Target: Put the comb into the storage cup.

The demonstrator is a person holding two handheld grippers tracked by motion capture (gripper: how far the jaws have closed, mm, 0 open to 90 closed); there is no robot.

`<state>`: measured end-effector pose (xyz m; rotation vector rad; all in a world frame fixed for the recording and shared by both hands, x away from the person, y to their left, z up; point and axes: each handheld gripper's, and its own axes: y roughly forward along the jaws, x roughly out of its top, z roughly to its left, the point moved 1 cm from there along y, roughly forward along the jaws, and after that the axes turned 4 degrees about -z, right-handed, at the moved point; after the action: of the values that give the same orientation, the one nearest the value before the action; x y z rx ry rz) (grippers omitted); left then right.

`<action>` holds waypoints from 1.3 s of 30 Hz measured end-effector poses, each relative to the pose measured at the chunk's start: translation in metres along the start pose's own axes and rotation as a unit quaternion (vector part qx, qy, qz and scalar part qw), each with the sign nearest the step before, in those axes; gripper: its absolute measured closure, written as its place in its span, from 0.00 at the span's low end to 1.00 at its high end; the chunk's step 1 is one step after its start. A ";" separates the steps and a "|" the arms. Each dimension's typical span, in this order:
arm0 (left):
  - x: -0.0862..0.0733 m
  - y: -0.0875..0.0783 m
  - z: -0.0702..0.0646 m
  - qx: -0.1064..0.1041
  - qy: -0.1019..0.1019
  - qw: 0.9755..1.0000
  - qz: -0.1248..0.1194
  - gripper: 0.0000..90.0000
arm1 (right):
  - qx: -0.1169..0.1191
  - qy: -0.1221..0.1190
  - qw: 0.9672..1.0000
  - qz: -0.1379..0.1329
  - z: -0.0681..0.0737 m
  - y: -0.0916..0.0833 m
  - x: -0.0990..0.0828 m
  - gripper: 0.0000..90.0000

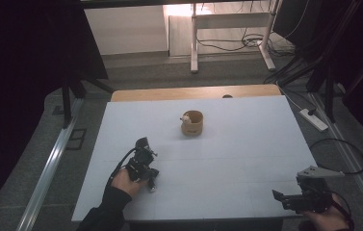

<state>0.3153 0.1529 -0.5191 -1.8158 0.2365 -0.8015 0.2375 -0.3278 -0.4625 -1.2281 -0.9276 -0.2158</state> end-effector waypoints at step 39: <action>-0.016 -0.026 0.016 0.024 -0.032 0.998 -0.042 0.86 | 0.002 -0.003 1.000 0.003 0.000 0.001 0.000 0.04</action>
<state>0.3075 0.1831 -0.5051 -1.8120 0.0989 -0.8005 0.2377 -0.3272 -0.4629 -1.2293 -0.9281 -0.2055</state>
